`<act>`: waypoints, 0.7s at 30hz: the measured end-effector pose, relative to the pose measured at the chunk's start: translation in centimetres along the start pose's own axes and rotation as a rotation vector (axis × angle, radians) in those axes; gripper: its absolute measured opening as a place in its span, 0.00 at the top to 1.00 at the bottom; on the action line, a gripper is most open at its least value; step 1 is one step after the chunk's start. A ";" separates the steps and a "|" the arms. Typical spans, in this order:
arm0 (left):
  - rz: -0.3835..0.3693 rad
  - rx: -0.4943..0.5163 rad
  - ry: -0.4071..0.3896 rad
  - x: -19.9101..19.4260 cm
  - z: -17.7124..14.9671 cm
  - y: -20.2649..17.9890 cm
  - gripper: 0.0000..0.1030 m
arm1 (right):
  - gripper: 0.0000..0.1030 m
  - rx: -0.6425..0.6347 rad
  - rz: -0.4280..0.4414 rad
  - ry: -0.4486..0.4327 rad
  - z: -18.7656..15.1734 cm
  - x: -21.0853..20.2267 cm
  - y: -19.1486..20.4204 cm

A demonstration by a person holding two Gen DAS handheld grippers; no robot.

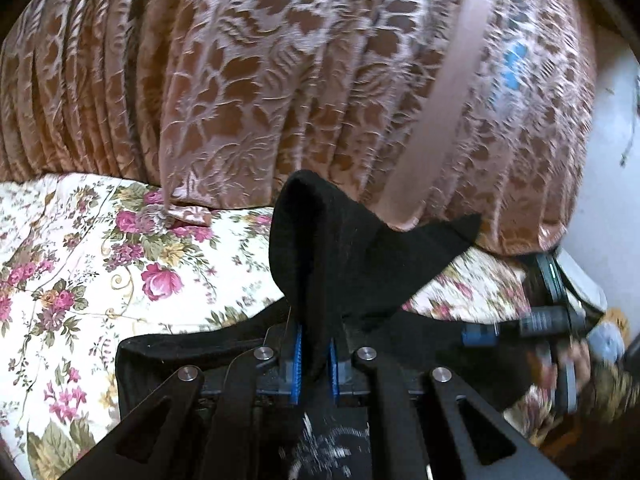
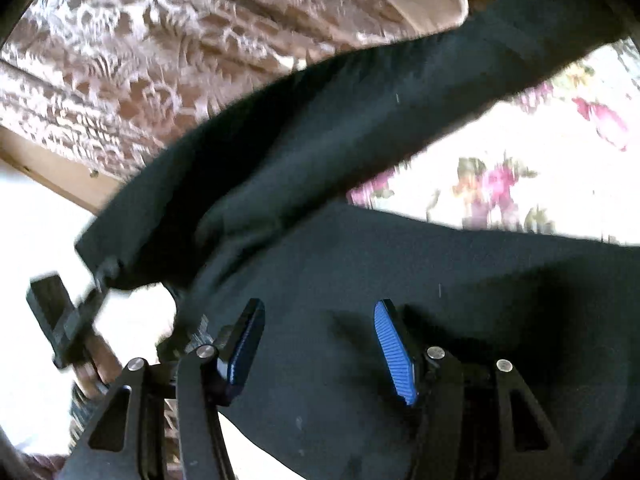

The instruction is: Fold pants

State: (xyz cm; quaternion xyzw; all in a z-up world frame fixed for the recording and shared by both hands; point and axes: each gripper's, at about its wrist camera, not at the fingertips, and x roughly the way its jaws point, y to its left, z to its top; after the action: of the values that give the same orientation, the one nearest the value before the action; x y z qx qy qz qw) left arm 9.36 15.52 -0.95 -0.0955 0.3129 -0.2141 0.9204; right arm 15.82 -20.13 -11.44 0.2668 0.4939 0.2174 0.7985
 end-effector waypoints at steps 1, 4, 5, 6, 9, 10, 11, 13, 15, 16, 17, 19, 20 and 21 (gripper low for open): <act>-0.007 0.015 0.007 -0.2 -0.4 -0.4 0.91 | 0.43 0.004 0.009 -0.008 0.7 -0.2 0.1; -0.011 0.076 0.033 -0.9 -2.0 -1.8 0.91 | 0.43 0.045 0.058 -0.027 4.1 -0.2 0.3; -0.016 0.085 0.041 -0.9 -2.4 -2.1 0.91 | 0.43 0.064 0.067 -0.033 5.1 -0.2 0.2; -0.023 0.095 0.050 -1.0 -2.9 -2.4 0.91 | 0.43 0.082 0.079 -0.038 6.3 0.1 0.2; -0.031 0.114 0.071 -1.0 -4.0 -3.1 0.91 | 0.43 0.150 0.094 -0.049 10.0 1.3 0.0; -0.033 0.116 0.076 -0.9 -4.3 -3.3 0.91 | 0.43 0.166 0.096 -0.046 10.8 1.8 0.2; -0.032 0.121 0.080 -1.0 -4.6 -3.5 0.91 | 0.43 0.189 0.094 -0.047 11.9 2.4 0.0; -0.032 0.134 0.092 -0.9 -5.0 -3.6 0.91 | 0.43 0.241 0.061 -0.039 13.7 3.5 -0.3; -0.034 0.136 0.104 -0.8 -5.4 -3.6 0.91 | 0.43 0.275 0.061 -0.022 15.4 4.9 -0.6; -0.032 0.138 0.110 -0.7 -5.6 -3.6 0.91 | 0.43 0.294 0.019 -0.012 16.3 5.6 -0.9; -0.032 0.139 0.113 -0.7 -5.7 -3.5 0.91 | 0.43 0.308 0.002 -0.003 16.8 6.1 -1.2; -0.029 0.134 0.118 -0.7 -5.8 -3.3 0.91 | 0.61 0.334 -0.049 0.017 17.6 7.1 -2.1; -0.025 0.129 0.119 -0.6 -5.7 -3.1 0.91 | 0.78 0.324 -0.077 0.016 17.7 7.1 -2.3; -0.016 0.122 0.117 -0.6 -5.5 -2.8 0.91 | 0.82 0.309 -0.092 0.010 17.6 7.0 -2.3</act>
State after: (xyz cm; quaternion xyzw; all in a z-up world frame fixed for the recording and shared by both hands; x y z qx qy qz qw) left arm 4.60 13.05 -4.09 -0.0289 0.3517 -0.2455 0.9029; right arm 34.88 -21.32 -11.14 0.3622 0.5373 0.1033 0.7546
